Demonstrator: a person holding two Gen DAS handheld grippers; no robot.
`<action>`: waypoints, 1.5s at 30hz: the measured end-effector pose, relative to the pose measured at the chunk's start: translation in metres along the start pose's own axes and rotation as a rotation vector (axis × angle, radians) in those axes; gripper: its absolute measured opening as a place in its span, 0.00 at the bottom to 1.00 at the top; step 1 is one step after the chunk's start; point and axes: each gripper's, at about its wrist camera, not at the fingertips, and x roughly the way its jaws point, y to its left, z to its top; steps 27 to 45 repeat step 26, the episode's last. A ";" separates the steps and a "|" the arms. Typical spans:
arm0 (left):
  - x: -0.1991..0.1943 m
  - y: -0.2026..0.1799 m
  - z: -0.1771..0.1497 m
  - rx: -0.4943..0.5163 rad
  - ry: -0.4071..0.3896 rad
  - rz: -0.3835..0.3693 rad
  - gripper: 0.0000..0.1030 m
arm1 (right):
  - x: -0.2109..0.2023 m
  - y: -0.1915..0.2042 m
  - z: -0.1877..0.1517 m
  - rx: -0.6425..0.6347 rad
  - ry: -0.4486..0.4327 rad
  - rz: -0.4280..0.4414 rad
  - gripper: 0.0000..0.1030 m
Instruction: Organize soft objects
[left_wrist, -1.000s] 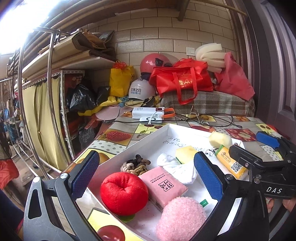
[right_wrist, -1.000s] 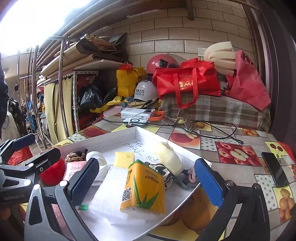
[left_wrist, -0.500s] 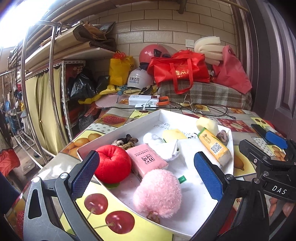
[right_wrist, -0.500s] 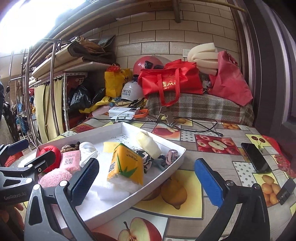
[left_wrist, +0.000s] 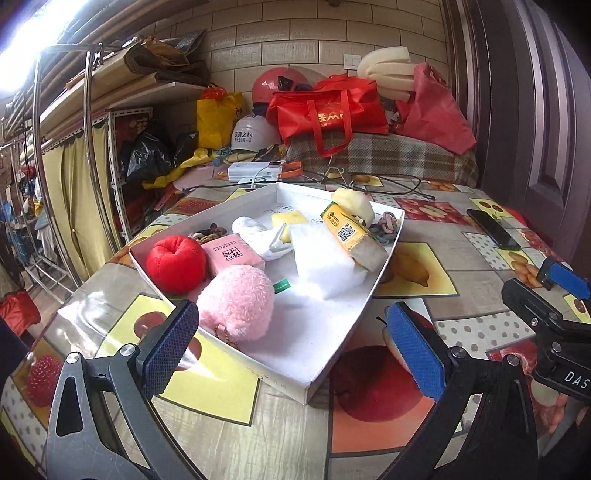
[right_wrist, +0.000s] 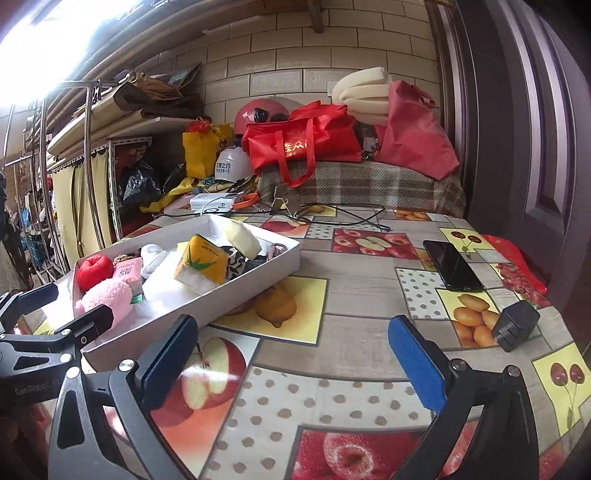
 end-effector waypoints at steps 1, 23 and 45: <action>-0.003 -0.003 -0.002 0.000 0.007 0.005 1.00 | -0.006 -0.005 -0.003 0.006 0.004 -0.012 1.00; -0.048 -0.024 0.022 -0.013 0.071 0.081 1.00 | -0.045 -0.048 -0.014 0.125 -0.010 -0.089 1.00; -0.043 -0.031 0.017 0.010 0.084 0.056 1.00 | -0.049 -0.053 -0.014 0.150 -0.020 -0.096 1.00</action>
